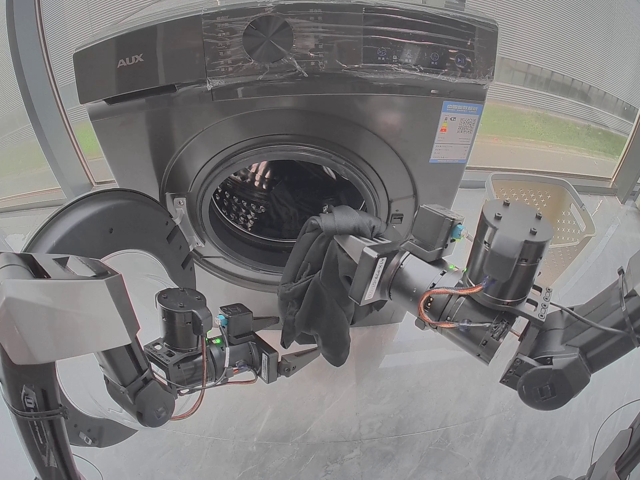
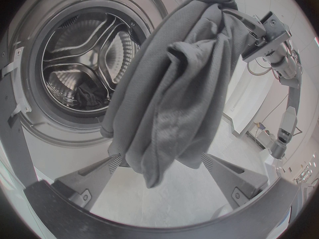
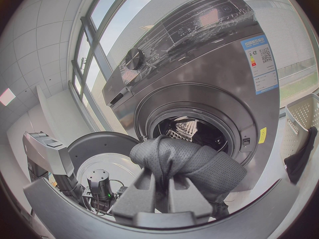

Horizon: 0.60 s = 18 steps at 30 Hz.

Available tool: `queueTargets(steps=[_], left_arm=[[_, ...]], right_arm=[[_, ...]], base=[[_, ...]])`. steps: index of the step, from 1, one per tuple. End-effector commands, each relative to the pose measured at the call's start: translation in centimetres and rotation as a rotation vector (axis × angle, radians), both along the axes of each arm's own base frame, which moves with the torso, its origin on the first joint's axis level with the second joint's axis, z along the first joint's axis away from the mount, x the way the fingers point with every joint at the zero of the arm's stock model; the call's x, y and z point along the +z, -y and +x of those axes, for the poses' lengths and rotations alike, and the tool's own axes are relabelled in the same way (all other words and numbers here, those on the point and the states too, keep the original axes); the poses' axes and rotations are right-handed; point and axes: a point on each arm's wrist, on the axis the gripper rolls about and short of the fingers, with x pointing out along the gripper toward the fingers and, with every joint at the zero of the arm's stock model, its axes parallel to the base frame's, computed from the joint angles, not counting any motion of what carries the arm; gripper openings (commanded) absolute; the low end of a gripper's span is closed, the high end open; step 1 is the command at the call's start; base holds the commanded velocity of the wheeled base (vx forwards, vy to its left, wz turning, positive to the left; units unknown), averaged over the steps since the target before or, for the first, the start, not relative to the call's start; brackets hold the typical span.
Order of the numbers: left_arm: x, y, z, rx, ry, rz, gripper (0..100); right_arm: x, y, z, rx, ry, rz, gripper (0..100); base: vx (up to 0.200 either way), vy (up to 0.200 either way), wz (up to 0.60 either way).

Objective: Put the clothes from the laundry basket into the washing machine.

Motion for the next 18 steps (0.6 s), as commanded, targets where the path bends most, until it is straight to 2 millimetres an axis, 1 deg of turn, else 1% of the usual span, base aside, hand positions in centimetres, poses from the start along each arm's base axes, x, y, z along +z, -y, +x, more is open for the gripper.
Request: queueTargets(steps=[1, 5, 6, 12, 16, 18], left_arm=[[-0.8, 0.2, 0.3, 0.015, -0.002, 0.004, 100], [-0.6, 0.2, 0.5, 0.022, 0.017, -0.005, 100], [-0.4, 0.2, 0.5, 0.021, 0.021, -0.007, 0], [-0.3, 0.3, 0.5, 0.020, 0.033, -0.015, 0], [0.3, 0.3, 0.2, 0.015, 0.068, -0.038, 0], [1.0, 0.1, -0.3, 0.014, 0.094, -0.054, 0]], right_arm=[[0.0, 0.3, -0.2, 0.001, 0.000, 0.000, 0], [-0.1, 0.3, -0.2, -0.001, 0.002, 0.002, 0], [-0.1, 0.3, -0.2, -0.001, 0.001, 0.001, 0], [-0.2, 0.2, -0.2, 0.001, 0.000, 0.000, 0], [-0.2, 0.4, 0.0, -0.007, 0.001, -0.004, 0], [-0.4, 0.5, 0.2, -0.012, 0.001, -0.011, 0]], base=[[0.000, 0.000, 0.00], [0.000, 0.000, 0.00], [0.000, 0.000, 0.00], [0.000, 0.000, 0.00], [0.000, 0.000, 0.00], [0.000, 0.000, 0.00]])
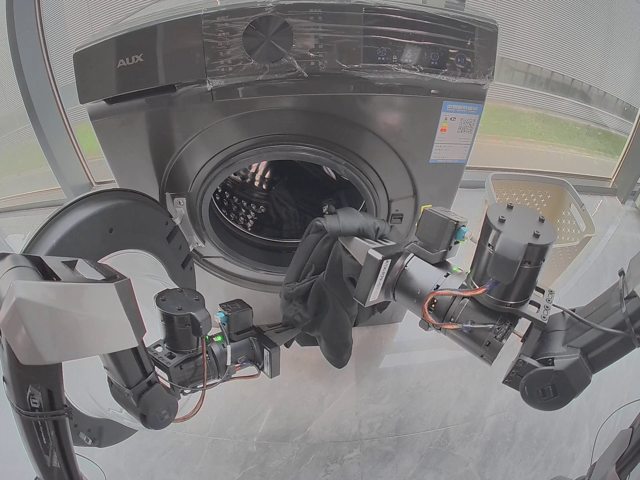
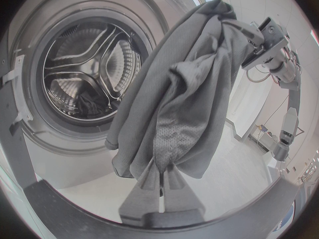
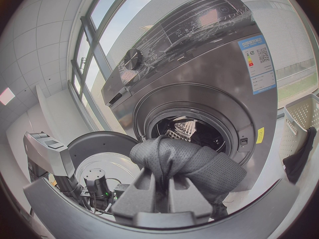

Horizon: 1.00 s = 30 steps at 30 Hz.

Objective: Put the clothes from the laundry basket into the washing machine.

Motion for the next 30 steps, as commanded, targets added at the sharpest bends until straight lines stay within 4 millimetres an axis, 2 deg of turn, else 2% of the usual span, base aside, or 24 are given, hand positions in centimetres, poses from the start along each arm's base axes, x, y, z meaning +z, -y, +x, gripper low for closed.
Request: queueTargets(steps=[1, 10, 15, 16, 30], left_arm=[[1.0, -0.3, -0.7, -0.003, 0.030, -0.018, 0], [5.2, -1.2, -4.8, -0.042, 0.110, -0.103, 0], [7.6, -1.3, -5.7, -0.050, 0.166, -0.164, 0], [8.0, -1.3, -5.7, -0.050, 0.178, -0.172, 0], [11.0, 0.1, -4.7, -0.073, 0.268, -0.272, 0]], right_arm=[[-0.2, 0.1, 0.2, -0.007, 0.000, -0.007, 0], [-1.9, 1.1, 2.0, -0.089, -0.032, -0.056, 0], [-2.5, 1.3, 1.8, -0.091, -0.048, -0.073, 0], [-2.5, 1.4, 1.7, -0.091, -0.051, -0.074, 100], [-5.3, 2.4, 0.7, -0.091, -0.138, -0.170, 100]], base=[[0.000, 0.000, 0.00], [0.000, 0.000, 0.00], [0.000, 0.000, 0.00], [0.000, 0.000, 0.00], [0.000, 0.000, 0.00]])
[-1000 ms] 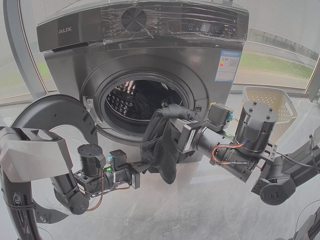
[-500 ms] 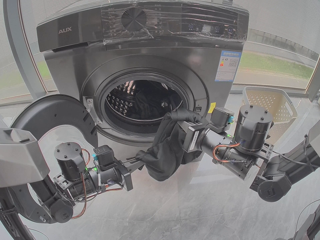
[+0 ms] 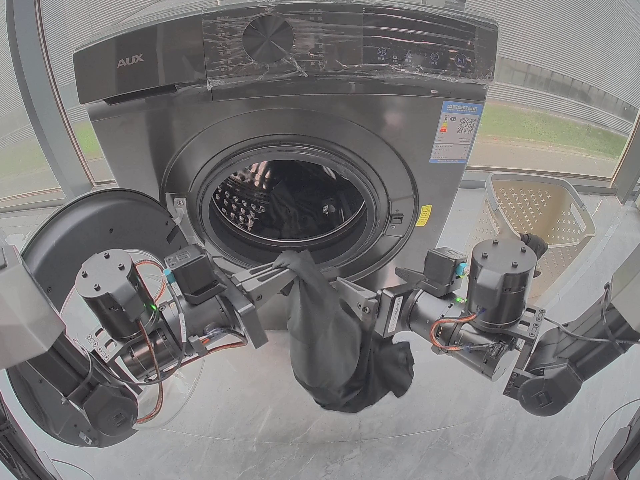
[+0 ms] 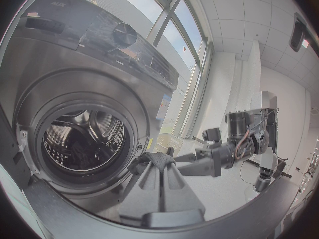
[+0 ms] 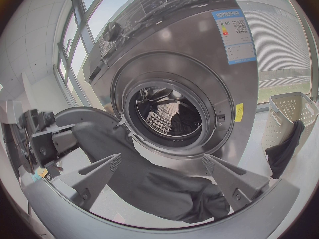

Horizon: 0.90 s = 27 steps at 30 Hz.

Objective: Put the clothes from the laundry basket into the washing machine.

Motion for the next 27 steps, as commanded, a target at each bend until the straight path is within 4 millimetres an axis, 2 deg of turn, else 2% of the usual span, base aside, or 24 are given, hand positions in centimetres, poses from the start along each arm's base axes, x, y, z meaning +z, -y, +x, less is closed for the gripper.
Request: queueTargets(steps=[1, 9, 27], left_arm=[[1.0, 0.5, 0.3, -0.009, 0.034, -0.027, 0], [1.4, 0.8, 0.7, -0.010, 0.039, -0.030, 0], [2.1, 1.0, 1.2, 0.026, 0.063, -0.052, 0]], right_arm=[[-0.9, 0.3, -0.2, -0.001, -0.027, -0.029, 100], [-2.4, 1.1, -0.8, 0.002, -0.068, -0.110, 100], [-3.5, -0.2, -1.1, 0.045, -0.080, -0.133, 100]], base=[[0.000, 0.000, 0.00], [0.000, 0.000, 0.00], [0.000, 0.000, 0.00]])
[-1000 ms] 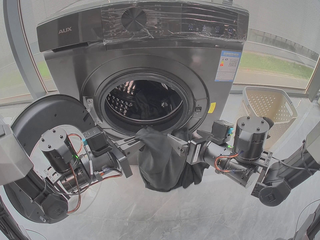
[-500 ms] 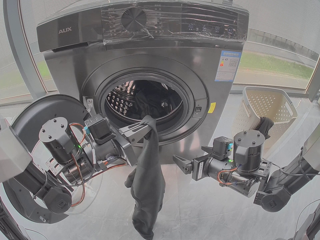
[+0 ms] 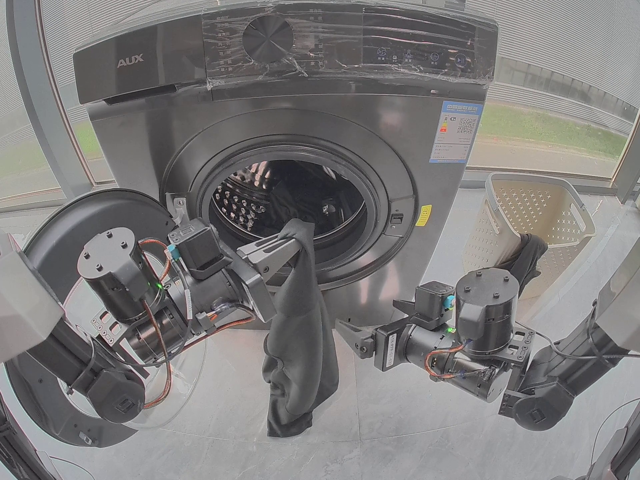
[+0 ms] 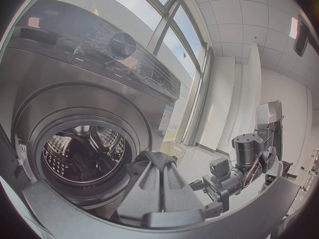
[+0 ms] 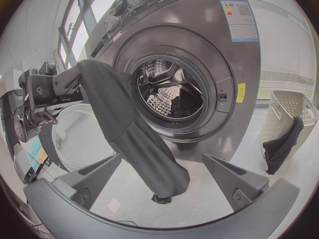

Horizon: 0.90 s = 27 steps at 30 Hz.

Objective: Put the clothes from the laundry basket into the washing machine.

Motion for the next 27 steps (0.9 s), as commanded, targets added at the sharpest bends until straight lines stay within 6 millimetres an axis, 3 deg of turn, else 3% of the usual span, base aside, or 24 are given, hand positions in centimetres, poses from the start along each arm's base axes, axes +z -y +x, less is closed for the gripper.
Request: queueTargets(steps=[1, 10, 18, 23, 27], left_arm=[[0.2, 0.0, 0.1, 0.002, 0.006, -0.004, 0], [0.6, 0.4, 1.0, 0.050, 0.008, -0.018, 0], [1.2, 0.8, 2.2, 0.109, 0.002, -0.026, 0], [1.5, 1.1, 2.7, 0.133, -0.015, -0.021, 0], [2.0, 1.4, 3.2, 0.143, -0.024, -0.015, 0]], right_arm=[[-0.5, -0.4, -0.1, 0.009, -0.012, -0.012, 100], [-1.8, -1.0, 0.1, 0.019, -0.035, -0.037, 100], [-4.8, -1.2, 0.9, 0.048, -0.069, -0.141, 100], [-5.6, -2.0, 1.2, 0.068, -0.060, -0.145, 100], [-7.7, -2.5, 1.7, 0.107, -0.072, -0.184, 100]], base=[[0.000, 0.000, 0.00], [0.000, 0.000, 0.00], [0.000, 0.000, 0.00], [0.000, 0.000, 0.00], [0.000, 0.000, 0.00]])
